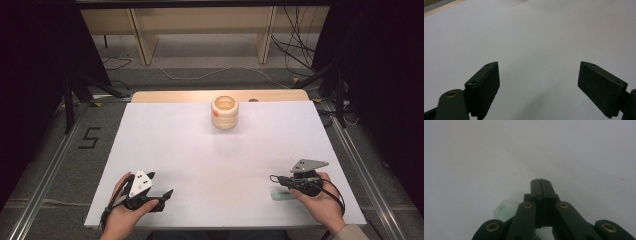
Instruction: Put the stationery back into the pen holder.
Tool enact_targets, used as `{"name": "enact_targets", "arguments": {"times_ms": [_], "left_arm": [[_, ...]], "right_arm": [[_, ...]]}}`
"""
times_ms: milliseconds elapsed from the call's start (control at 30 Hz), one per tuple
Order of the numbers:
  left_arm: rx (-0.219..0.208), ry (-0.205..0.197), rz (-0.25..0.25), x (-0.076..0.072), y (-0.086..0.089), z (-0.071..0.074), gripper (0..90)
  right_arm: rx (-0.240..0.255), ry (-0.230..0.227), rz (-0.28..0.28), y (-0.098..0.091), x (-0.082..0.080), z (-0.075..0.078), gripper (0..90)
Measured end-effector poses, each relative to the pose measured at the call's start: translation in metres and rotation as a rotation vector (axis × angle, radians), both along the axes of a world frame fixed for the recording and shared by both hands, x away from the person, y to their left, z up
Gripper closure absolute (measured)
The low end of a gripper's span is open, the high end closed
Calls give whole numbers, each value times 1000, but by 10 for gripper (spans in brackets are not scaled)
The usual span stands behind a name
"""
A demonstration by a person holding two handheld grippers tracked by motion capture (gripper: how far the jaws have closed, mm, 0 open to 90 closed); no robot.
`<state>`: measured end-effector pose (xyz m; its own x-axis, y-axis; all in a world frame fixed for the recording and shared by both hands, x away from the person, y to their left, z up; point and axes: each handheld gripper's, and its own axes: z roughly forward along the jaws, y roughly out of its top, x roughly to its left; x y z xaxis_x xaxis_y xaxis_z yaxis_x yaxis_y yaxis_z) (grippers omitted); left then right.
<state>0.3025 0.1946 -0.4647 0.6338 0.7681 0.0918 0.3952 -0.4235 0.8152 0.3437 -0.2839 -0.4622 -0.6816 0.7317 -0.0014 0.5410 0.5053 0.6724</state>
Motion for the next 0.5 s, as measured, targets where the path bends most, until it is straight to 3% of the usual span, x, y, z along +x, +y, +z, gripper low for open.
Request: {"name": "enact_targets", "arguments": {"times_ms": [167,300,400,500], "left_arm": [[3,-1,1,0,0,0,175],[5,-2,2,0,1,0,175],[4,-6,4,-1,1,0,175],[7,-7,2,-1,2,0,175]], "right_arm": [[-33,48,0,8,7,-4,900],[-40,49,-4,8,8,-4,900],[-35,50,-9,0,4,2,900],[-66,61,-36,-18,-8,13,900]]}}
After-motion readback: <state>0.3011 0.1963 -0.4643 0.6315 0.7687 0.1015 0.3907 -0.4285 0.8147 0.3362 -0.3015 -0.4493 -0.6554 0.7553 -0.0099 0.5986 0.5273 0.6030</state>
